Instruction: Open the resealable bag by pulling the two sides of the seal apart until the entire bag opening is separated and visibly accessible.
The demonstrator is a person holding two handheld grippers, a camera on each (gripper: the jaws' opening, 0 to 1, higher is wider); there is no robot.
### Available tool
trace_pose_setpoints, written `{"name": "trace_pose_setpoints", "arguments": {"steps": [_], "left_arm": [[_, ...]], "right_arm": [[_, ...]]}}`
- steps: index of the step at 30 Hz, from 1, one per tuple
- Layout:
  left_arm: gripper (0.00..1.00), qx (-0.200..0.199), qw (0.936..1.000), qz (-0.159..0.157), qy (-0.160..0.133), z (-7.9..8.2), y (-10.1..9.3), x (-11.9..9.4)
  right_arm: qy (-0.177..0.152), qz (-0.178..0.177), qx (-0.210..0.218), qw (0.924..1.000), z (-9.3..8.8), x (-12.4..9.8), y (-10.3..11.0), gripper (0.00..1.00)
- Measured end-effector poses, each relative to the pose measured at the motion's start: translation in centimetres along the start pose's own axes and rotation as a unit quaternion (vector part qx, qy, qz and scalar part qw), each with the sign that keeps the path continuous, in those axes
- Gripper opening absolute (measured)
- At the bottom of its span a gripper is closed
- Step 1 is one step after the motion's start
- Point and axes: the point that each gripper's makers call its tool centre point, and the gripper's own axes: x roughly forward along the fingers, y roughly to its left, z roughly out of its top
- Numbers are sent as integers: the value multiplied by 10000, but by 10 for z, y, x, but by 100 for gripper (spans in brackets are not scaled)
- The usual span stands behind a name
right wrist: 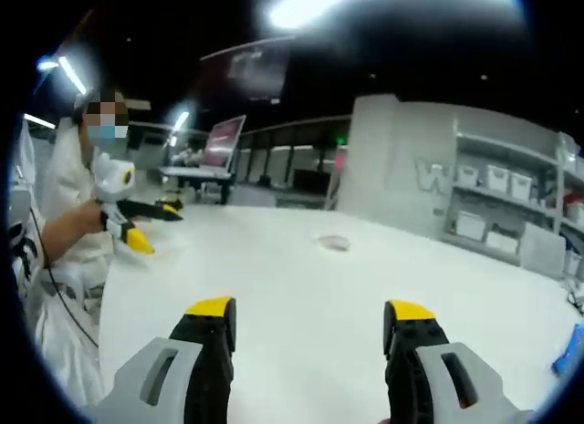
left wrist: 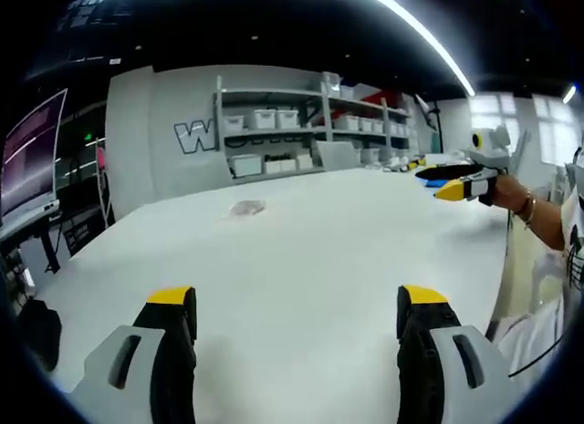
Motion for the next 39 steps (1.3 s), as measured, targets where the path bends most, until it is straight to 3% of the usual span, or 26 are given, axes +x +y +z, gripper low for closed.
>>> {"name": "trace_pose_setpoints", "arguments": {"steps": [30,39], "left_arm": [[91,45,9998,-141,159,-5,-3,0],[91,35,9998,-163,139,-3,-3,-2]], "right_arm": [[451,155,-955,9943,15,37,2,63],[508,153,-834,9951,21,54,-10,62]]}}
